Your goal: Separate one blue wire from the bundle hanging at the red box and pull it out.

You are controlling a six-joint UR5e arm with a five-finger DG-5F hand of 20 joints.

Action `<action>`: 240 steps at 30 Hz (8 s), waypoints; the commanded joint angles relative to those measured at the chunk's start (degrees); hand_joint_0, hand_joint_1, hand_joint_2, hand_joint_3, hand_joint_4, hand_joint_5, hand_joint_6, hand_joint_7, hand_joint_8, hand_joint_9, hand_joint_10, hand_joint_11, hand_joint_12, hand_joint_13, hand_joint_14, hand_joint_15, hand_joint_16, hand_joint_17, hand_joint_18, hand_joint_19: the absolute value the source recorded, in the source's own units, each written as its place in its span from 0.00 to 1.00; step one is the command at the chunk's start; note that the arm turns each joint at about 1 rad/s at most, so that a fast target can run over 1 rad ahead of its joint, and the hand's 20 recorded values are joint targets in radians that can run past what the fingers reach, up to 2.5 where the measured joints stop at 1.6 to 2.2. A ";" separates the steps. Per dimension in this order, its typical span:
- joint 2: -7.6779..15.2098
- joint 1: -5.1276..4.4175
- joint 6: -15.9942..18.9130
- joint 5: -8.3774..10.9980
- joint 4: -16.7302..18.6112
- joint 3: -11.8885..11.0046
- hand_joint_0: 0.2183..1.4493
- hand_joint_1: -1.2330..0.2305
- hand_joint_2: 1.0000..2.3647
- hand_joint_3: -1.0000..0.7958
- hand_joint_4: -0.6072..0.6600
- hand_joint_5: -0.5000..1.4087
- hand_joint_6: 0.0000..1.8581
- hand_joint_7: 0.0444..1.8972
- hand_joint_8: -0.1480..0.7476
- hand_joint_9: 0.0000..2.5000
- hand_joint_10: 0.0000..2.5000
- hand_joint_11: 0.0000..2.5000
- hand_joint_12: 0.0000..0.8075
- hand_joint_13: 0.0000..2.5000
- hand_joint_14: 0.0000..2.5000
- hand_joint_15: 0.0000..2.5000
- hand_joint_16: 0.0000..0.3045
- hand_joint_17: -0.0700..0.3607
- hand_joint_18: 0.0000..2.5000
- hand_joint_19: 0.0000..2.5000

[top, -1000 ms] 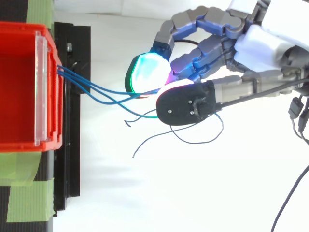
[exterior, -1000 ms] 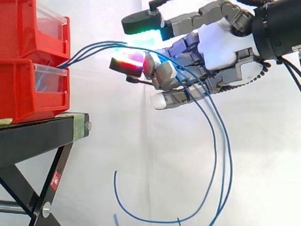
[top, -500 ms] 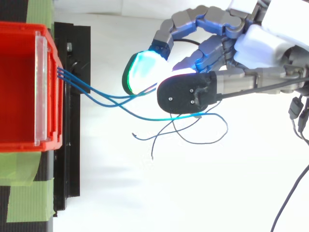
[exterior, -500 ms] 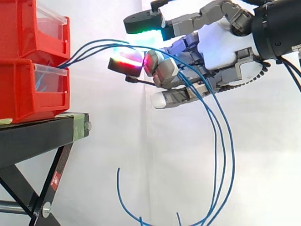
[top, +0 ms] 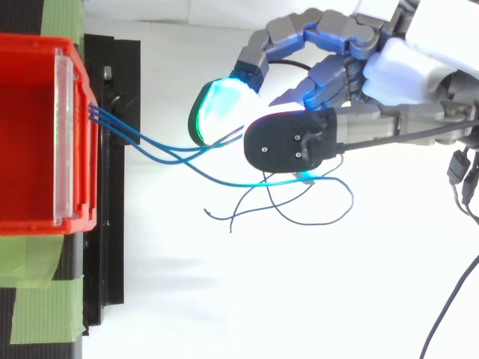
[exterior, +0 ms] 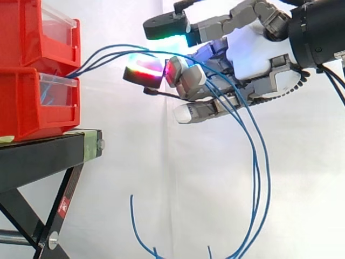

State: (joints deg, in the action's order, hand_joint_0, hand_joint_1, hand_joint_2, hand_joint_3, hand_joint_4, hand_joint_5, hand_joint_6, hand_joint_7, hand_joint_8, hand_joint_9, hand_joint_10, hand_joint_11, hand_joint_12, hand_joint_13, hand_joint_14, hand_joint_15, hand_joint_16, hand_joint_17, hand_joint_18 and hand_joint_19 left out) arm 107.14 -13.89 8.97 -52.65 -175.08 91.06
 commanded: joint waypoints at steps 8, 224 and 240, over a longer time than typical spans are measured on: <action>0.00 0.01 0.00 0.09 0.00 0.00 0.17 0.72 0.73 0.43 0.56 0.18 0.49 0.48 0.62 0.49 0.00 0.53 0.66 0.50 0.02 0.56 0.22 0.52 0.35 0.18; 0.00 -0.17 -0.09 0.18 0.09 0.00 0.39 0.27 0.01 0.53 0.61 0.15 0.47 0.42 0.49 0.37 0.00 0.56 0.46 0.41 0.00 0.60 0.16 0.42 0.28 0.20; 0.00 -0.08 -0.18 0.18 0.26 0.00 0.36 0.25 0.00 0.31 0.61 0.15 0.47 0.42 0.48 0.37 0.00 0.57 0.45 0.41 0.01 0.60 0.16 0.41 0.28 0.20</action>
State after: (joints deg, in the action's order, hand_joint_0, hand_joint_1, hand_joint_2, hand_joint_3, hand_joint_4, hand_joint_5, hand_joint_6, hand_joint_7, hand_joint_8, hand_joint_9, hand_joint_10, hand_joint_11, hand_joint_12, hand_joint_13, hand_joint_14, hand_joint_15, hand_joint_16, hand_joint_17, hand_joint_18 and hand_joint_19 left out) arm 107.14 -13.99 8.80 -52.47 -174.83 91.06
